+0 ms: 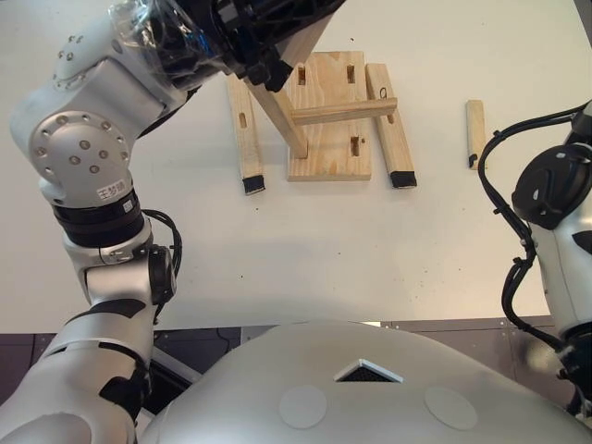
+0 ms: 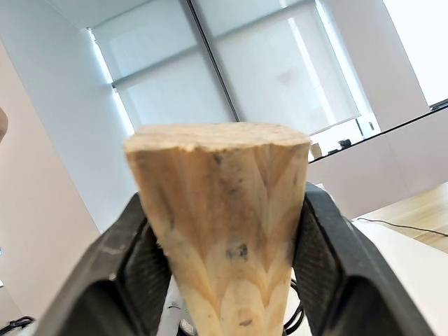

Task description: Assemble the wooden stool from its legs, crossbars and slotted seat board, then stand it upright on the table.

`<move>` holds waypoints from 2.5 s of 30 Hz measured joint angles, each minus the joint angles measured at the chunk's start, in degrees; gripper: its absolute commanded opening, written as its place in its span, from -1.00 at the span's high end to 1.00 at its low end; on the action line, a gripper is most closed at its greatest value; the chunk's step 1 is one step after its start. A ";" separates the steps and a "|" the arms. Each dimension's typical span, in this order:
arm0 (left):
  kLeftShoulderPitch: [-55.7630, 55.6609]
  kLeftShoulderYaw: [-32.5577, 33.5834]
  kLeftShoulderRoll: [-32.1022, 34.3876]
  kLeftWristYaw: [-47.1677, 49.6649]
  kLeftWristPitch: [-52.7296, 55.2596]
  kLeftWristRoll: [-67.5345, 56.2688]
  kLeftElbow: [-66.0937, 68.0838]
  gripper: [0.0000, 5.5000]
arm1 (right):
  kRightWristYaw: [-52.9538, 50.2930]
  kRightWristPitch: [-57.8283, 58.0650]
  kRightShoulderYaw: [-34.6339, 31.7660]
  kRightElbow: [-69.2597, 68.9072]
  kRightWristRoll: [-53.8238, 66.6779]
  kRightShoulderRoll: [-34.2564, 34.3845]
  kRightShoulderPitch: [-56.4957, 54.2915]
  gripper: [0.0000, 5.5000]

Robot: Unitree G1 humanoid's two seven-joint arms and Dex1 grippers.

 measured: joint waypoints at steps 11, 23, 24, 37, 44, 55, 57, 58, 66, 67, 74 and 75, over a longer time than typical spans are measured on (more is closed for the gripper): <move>-0.75 3.82 -0.65 5.54 -2.97 2.24 3.77 -0.62 | 7.02 -23.27 7.23 -5.34 -19.97 -4.80 9.68 0.23; -0.86 4.38 -1.11 8.56 -5.25 9.08 12.86 -0.74 | 17.22 -32.93 8.25 8.11 -27.21 -6.70 24.43 0.23; -0.87 4.36 -1.12 8.55 -5.26 9.36 13.34 -0.74 | 17.65 -32.93 8.26 7.87 -27.21 -6.70 24.74 0.23; -1.03 4.46 -1.19 8.28 -5.24 10.29 17.14 -0.74 | 22.80 -31.16 10.91 3.29 -25.57 -6.90 28.76 0.23; -1.03 4.40 -2.79 8.60 -5.24 10.24 17.19 -0.74 | 26.49 -39.93 16.81 4.88 -30.00 -9.02 26.46 0.23; -0.27 3.92 -5.57 11.71 -5.25 11.79 15.56 -0.74 | 31.09 -45.11 28.08 5.82 -39.18 -9.40 17.79 0.23; 0.56 3.66 -5.94 12.28 -5.27 12.32 14.85 -0.74 | 31.85 -45.18 29.32 6.27 -40.24 -10.32 16.71 0.23; 1.13 3.44 -6.39 12.42 -5.34 12.49 14.37 -0.74 | 32.46 -45.41 30.15 7.12 -40.68 -10.81 15.71 0.23; 1.73 0.82 -7.20 15.38 -5.68 18.66 16.35 -0.74 | 34.22 -48.56 35.92 14.77 -44.86 -10.68 8.07 0.23; 1.69 0.53 -7.33 16.50 -5.71 19.85 18.10 -0.74 | 34.51 -48.80 36.65 15.91 -45.27 -10.64 6.99 0.23; -1.38 -0.72 -6.78 21.73 -9.81 31.55 33.55 -0.74 | 38.91 -50.97 41.46 24.54 -49.90 -10.32 -0.80 0.23; -1.97 -0.56 -6.97 21.91 -10.26 31.70 34.38 -0.74 | 39.42 -51.65 41.99 25.50 -50.10 -10.28 -1.44 0.23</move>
